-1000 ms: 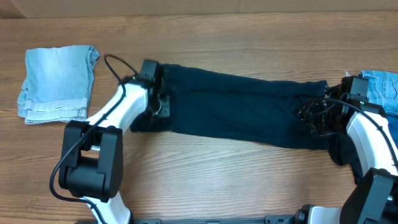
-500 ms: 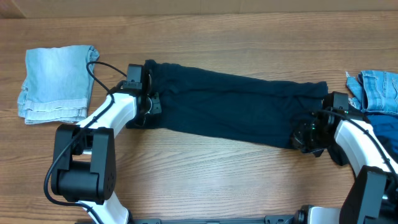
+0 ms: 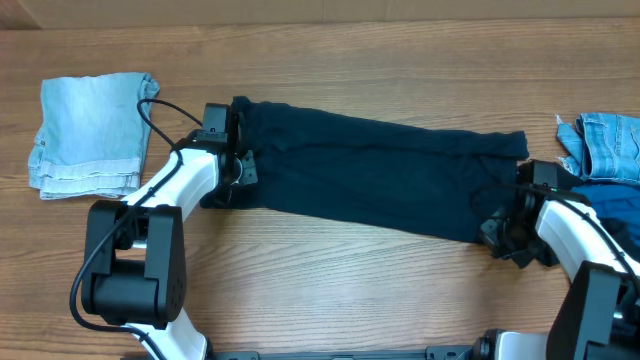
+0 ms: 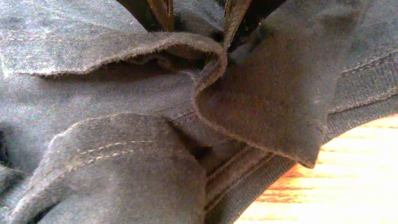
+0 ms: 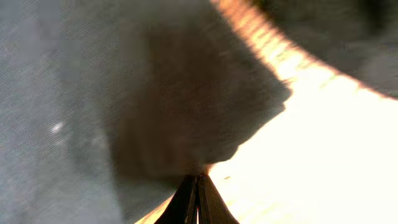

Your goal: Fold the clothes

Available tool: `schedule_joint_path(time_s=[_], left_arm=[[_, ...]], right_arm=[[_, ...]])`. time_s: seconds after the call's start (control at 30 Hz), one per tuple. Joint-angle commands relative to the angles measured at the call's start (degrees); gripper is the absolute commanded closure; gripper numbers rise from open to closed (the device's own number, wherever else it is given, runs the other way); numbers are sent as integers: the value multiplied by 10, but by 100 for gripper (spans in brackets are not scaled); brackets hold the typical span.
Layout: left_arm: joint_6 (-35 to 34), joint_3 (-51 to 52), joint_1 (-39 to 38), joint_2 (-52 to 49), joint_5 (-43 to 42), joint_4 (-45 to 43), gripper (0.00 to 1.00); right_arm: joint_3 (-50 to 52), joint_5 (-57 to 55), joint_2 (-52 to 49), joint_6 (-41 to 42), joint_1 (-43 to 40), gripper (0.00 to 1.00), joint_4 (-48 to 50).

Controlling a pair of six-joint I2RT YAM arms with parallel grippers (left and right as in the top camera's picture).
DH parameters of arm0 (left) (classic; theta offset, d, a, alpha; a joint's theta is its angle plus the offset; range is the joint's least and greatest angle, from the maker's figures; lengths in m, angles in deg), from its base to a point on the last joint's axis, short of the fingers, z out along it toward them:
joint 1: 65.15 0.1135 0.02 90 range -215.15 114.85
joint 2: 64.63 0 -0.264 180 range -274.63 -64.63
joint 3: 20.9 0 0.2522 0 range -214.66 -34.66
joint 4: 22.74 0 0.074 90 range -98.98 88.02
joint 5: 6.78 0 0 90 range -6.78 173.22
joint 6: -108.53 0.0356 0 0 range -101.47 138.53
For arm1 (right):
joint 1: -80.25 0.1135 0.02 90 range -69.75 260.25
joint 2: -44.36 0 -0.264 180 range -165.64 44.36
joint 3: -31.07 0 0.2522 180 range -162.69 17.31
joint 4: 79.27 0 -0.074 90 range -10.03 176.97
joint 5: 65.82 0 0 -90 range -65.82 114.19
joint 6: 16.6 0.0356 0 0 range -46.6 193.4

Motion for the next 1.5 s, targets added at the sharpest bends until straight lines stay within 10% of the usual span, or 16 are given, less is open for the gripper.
schedule_joint_path(time_s=[0.0, 0.6, 1.1, 1.47], left_arm=[[-10, 14, 28, -11, 43, 20, 70], [-5, 14, 59, -11, 5, 32, 69], [18, 13, 60, -11, 24, 23, 64], [66, -179, 58, -10, 7, 158, 62]], right_arm=[[-1, -36, -7, 5, -27, 96, -1], [-5, 154, -26, -86, 30, 96, 90], [-44, -75, -40, 16, 21, 96, 2], [-160, 57, -39, -63, 46, 67, 3]])
